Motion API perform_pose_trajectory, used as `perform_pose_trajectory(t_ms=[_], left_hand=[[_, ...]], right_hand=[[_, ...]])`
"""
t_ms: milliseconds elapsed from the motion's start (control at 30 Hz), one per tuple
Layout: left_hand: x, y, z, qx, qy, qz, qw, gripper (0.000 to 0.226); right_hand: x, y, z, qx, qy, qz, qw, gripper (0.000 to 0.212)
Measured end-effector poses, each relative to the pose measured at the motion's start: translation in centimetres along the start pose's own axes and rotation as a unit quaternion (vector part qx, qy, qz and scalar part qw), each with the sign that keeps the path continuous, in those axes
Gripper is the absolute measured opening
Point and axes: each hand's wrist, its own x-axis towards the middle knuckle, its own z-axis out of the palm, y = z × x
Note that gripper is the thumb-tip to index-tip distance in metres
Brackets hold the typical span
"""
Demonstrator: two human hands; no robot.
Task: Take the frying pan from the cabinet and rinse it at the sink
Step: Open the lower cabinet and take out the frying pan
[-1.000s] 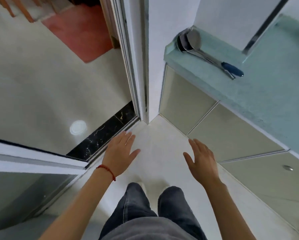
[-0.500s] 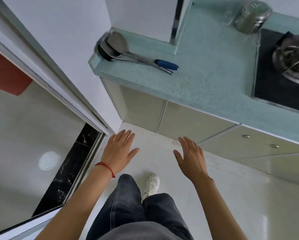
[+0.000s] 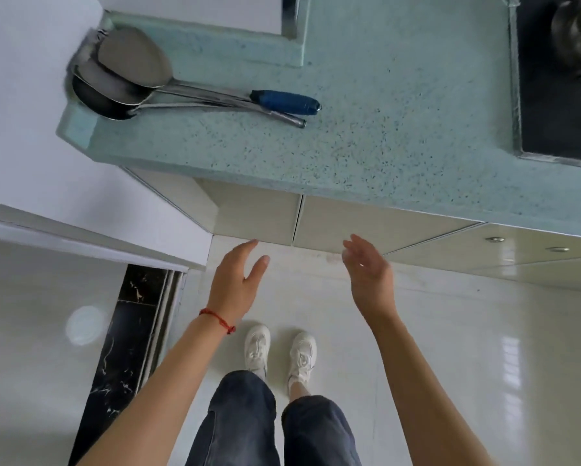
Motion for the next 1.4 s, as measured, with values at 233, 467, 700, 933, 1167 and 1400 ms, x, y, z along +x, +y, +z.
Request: perform_pose_trajectory(t_ms=[233, 467, 700, 933, 1167, 1400], left_hand=[[7.9, 1.7, 2.8, -0.369, 0.003, -0.172, 0.913, 0.019], [11.4, 2.9, 3.5, -0.575, -0.050, -0.174, 0.798, 0.023], [11.6, 3.2, 3.9, -0.630, -0.049, -0.174, 0.755, 0.037], [8.1, 2.1, 3.6, -0.600, 0.002, -0.224, 0.768, 0.015], [2.6, -0.5, 2.8, -0.442, 0.069, -0.251, 0.858, 0.006], [0.2, -1.5, 2.2, -0.304, 0.112, -0.252, 0.912, 0.028]], right_hand=[[7.2, 0.0, 4.2, 0.428, -0.003, 0.151, 0.891, 0.021], [9.6, -0.9, 6.0, 0.552, -0.018, 0.153, 0.819, 0.022], [9.5, -0.2, 6.5, 0.577, -0.018, 0.152, 0.803, 0.027], [5.8, 1.0, 6.0, 0.546, 0.018, 0.165, 0.821, 0.022], [1.2, 3.1, 5.0, 0.422, 0.107, 0.188, 0.880, 0.023], [-2.6, 5.1, 3.6, 0.230, 0.183, 0.193, 0.936, 0.029]])
